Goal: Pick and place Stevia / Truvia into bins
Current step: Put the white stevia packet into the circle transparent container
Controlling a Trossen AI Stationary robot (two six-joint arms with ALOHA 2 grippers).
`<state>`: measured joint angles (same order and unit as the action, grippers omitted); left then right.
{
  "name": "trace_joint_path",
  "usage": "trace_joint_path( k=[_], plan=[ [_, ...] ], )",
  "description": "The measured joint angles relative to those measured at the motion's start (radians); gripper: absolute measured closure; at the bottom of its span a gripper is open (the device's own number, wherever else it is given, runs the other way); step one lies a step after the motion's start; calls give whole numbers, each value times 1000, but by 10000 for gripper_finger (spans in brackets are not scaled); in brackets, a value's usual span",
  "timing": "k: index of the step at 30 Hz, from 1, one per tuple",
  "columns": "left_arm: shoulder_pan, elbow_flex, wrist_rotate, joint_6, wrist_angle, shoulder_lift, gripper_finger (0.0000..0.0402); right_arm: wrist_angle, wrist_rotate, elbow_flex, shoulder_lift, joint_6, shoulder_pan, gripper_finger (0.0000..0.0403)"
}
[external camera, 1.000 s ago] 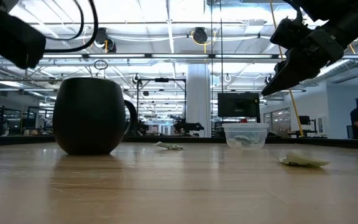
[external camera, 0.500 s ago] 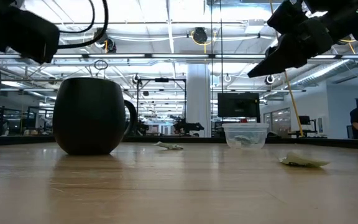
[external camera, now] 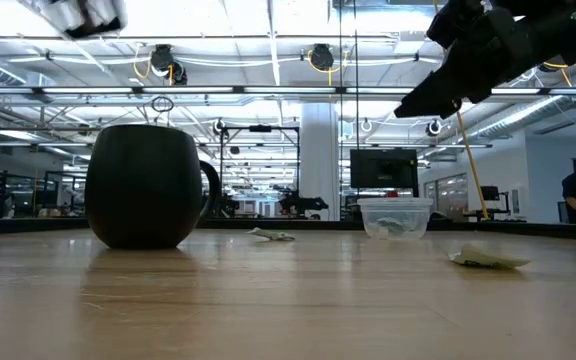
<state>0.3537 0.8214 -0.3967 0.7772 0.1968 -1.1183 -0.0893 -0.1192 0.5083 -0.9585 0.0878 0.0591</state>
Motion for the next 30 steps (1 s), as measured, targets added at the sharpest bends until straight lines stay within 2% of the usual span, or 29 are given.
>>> trace_joint_path(
  k=[2, 5, 9, 12, 15, 18, 22, 26, 30],
  plan=[
    [-15, 55, 78, -159, 16, 13, 327, 2, 41, 0, -18, 32, 7, 232],
    [-31, 142, 230, -420, 100, 16, 338, -3, 44, 0, -62, 86, 28, 232],
    [-58, 236, 546, -693, 242, 7, 349, 2, 46, 0, -124, 135, 61, 232],
    [-91, 250, 766, -823, 280, 5, 350, 15, 59, 0, -160, 190, 96, 232],
    [-144, 252, 904, -864, 270, 6, 350, 9, 71, 0, -194, 238, 143, 232],
    [-207, 252, 933, -810, 280, 5, 350, 3, 71, 0, -253, 273, 204, 232],
    [-257, 252, 881, -838, 287, 5, 350, -73, 66, 0, -367, 308, 285, 232],
    [-275, 252, 878, -967, 274, -13, 341, -183, -11, 0, -486, 196, 367, 230],
    [-295, 252, 891, -1006, 267, -41, 305, -262, -88, 0, -539, 137, 399, 222]
  ],
)
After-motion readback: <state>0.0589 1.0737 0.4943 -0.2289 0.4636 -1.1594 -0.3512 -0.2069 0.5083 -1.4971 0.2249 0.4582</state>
